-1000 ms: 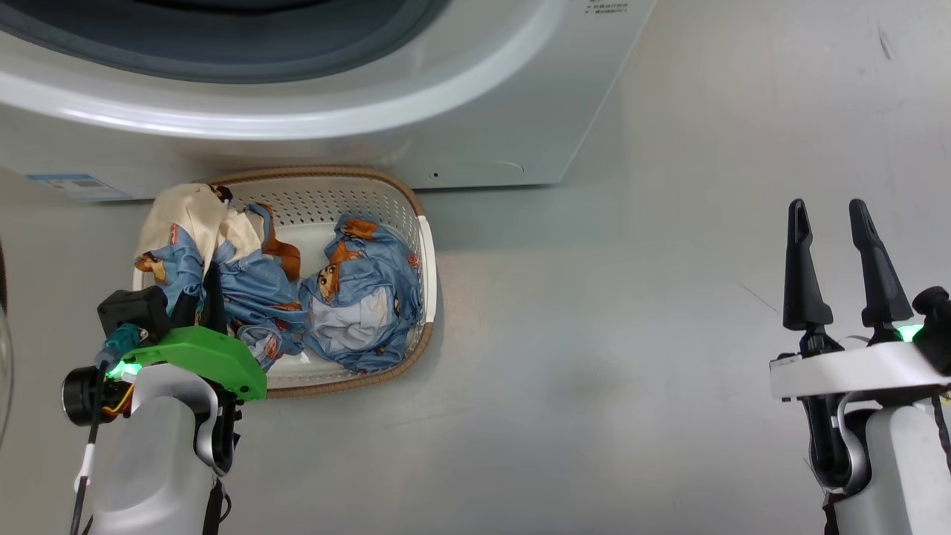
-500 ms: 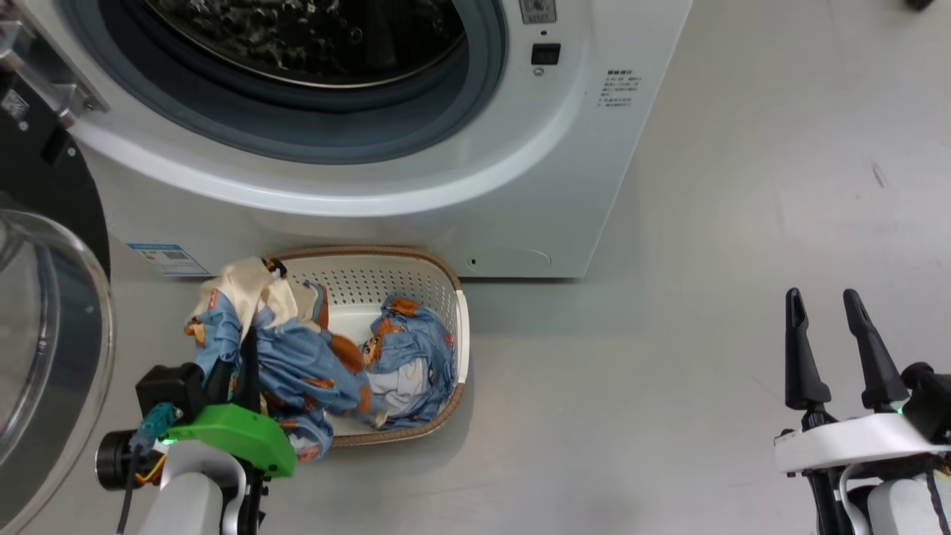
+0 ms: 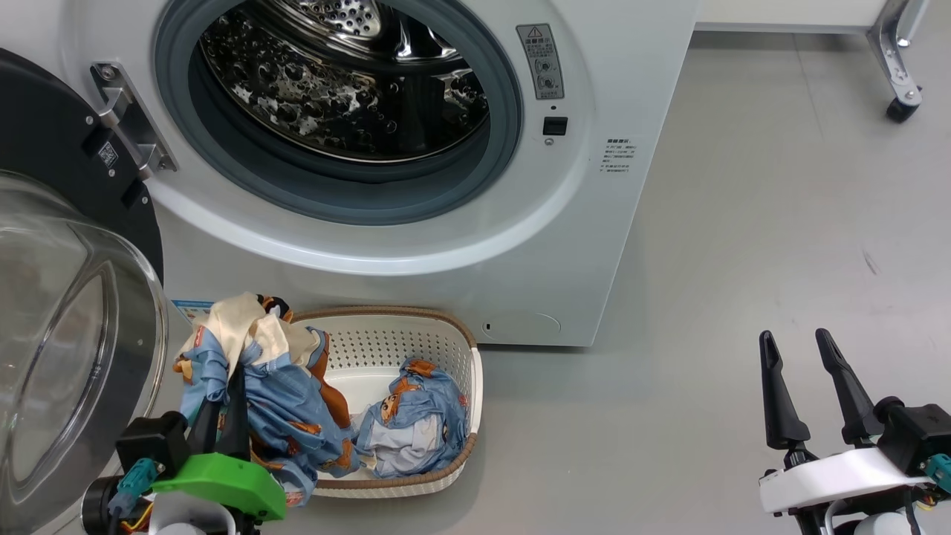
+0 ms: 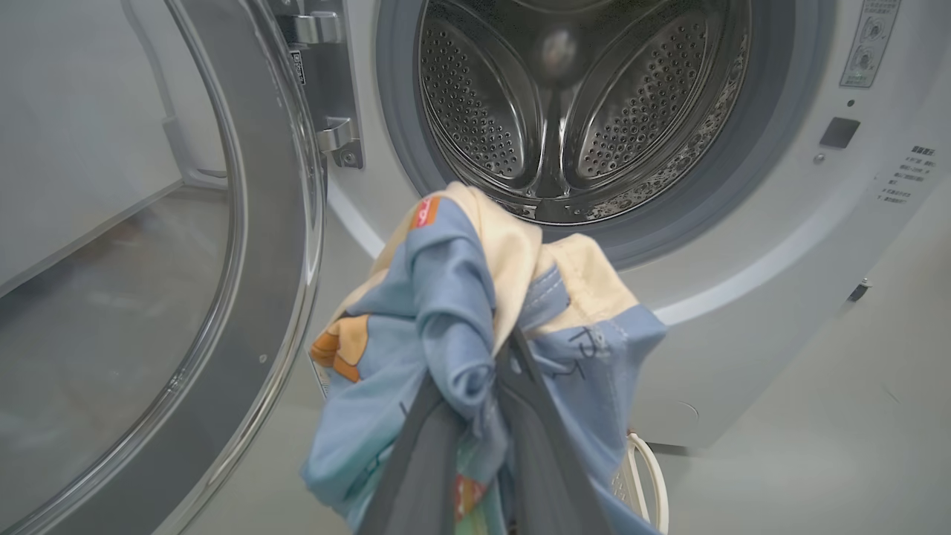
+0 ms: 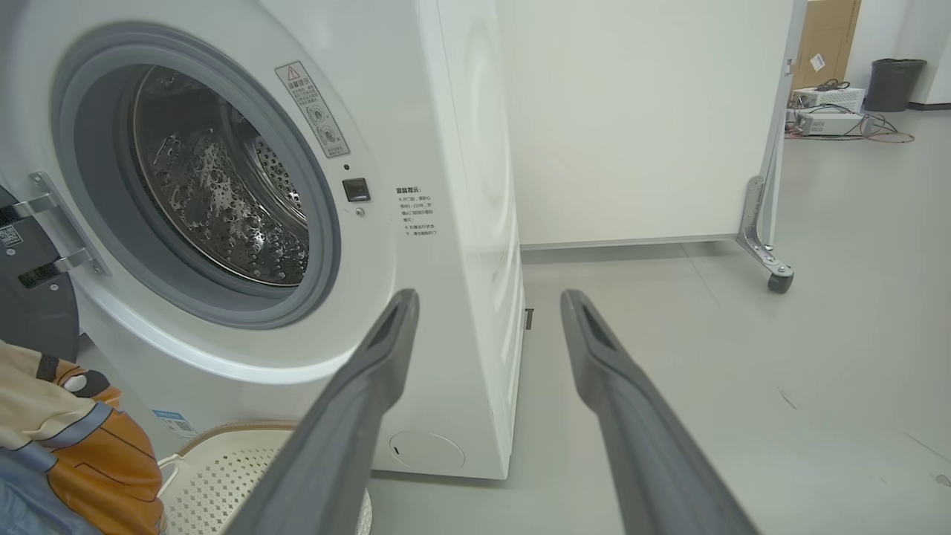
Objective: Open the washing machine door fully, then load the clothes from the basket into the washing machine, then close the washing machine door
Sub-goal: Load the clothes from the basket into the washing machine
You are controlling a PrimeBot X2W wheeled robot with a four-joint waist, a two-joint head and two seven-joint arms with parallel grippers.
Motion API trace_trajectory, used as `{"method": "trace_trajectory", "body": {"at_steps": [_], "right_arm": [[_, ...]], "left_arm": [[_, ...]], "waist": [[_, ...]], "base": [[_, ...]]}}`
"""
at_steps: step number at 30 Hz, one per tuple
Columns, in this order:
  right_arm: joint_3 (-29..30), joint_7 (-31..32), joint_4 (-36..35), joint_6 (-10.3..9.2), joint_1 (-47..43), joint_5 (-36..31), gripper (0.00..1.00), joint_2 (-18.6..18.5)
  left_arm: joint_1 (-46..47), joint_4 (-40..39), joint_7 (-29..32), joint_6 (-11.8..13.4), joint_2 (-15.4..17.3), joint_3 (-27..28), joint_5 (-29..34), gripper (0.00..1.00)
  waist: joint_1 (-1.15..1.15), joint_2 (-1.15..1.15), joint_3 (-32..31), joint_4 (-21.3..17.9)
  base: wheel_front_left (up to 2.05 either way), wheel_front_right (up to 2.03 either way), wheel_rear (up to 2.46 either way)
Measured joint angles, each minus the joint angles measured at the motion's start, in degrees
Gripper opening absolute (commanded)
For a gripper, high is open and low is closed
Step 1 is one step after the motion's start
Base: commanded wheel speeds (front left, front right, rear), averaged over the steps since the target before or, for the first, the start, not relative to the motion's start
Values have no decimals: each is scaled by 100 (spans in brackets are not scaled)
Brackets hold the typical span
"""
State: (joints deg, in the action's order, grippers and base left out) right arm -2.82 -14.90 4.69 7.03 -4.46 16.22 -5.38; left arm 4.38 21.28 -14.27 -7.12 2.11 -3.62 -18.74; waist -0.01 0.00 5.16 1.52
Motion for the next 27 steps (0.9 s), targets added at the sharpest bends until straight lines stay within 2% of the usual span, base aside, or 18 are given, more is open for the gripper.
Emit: {"method": "trace_trajectory", "body": {"at_steps": [11, 27], "right_arm": [[21, 0, -2, 0, -182, -231, 100, -98], [151, 0, 58, 0, -338, -333, 100, -116]], "left_arm": [[-501, -664, 0, 0, 2, 142, 2, 0], [-856, -1290, -1, 0, 4, 4, 56, 0]], "waist": [[0, 0, -307, -137], [0, 0, -492, -279]], "base": [[0, 0, 0], [0, 0, 0]]}}
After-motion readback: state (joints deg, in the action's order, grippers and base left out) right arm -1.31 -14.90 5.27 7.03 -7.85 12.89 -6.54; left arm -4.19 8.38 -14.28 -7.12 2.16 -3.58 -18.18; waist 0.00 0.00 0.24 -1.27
